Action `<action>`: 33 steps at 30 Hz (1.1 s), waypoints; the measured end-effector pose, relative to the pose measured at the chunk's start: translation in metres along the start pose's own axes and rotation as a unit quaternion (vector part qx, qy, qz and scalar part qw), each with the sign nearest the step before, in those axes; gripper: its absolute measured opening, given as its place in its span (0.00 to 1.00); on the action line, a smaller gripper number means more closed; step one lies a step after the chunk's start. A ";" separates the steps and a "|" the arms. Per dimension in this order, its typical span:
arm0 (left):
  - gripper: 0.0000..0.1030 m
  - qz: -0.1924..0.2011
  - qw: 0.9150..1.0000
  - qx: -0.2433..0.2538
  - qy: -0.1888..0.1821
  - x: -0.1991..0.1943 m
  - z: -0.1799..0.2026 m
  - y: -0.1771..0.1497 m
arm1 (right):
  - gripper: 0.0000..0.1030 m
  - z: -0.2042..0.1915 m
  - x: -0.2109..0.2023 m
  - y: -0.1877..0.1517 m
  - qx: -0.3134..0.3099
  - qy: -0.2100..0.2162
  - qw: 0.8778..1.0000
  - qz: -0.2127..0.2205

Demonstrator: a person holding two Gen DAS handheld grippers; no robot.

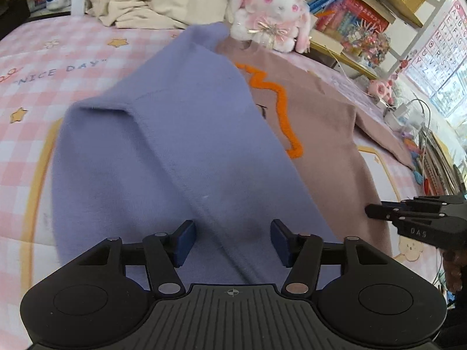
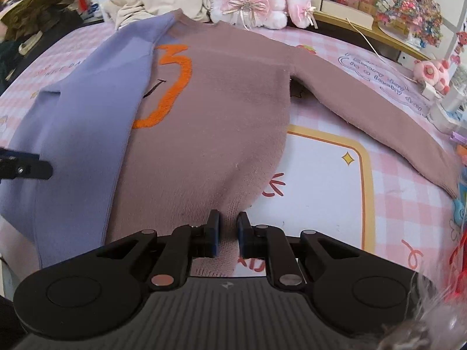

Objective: Fold clothes
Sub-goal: 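Lower the sweater flat onto the mat and open both grippers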

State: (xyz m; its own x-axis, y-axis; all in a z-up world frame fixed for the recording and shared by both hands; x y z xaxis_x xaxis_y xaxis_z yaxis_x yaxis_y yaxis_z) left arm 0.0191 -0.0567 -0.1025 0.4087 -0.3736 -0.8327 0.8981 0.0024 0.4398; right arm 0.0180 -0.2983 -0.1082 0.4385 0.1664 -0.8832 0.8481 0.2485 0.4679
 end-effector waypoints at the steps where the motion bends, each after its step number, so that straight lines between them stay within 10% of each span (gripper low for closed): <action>1: 0.52 0.000 1.000 -0.005 -0.001 0.002 0.003 0.001 | 0.12 0.001 -0.001 -0.001 0.000 0.001 1.000 0.000; 4: 0.49 -0.001 1.000 -0.028 -0.012 0.005 0.007 0.003 | 0.12 0.005 -0.002 -0.004 -0.007 -0.006 1.000 0.004; 8: 0.11 -0.005 0.993 -0.109 -0.047 0.010 -0.009 0.006 | 0.12 0.010 -0.006 -0.008 -0.005 -0.015 1.000 0.006; 14: 0.05 0.047 0.952 -0.241 -0.185 -0.019 -0.041 0.038 | 0.12 0.012 -0.006 -0.007 0.018 -0.019 1.000 0.005; 20: 0.04 0.201 0.915 -0.273 -0.218 -0.089 -0.111 0.129 | 0.12 0.010 -0.004 -0.005 0.035 -0.050 0.998 0.002; 23: 0.12 0.260 0.901 -0.318 -0.142 -0.119 -0.182 0.160 | 0.12 0.009 -0.003 -0.004 0.044 -0.066 0.997 -0.001; 27: 0.26 0.245 0.904 -0.341 0.080 -0.130 -0.283 0.154 | 0.12 0.006 -0.001 -0.002 0.048 -0.087 0.995 -0.005; 33: 0.30 0.146 0.956 -0.182 0.178 -0.109 -0.282 0.121 | 0.12 0.004 0.001 -0.001 0.057 -0.113 0.992 -0.011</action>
State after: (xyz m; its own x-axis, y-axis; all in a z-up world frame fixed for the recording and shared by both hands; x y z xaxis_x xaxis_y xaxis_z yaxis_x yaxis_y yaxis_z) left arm 0.1287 0.2457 -0.0534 0.6221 0.0306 -0.7823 0.7078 0.4050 0.5788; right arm 0.0189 -0.3021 -0.1094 0.4637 -0.0598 -0.8840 0.8810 0.1372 0.4528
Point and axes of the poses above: each gripper's, at about its wrist camera, not at the fingertips, and x roughly the way its jaws point, z to its right, y to its top, the point moved 9 cm from there along x, roughly the way its jaws point, and after that the axes turned 4 degrees about -z, right-handed, at the moved point
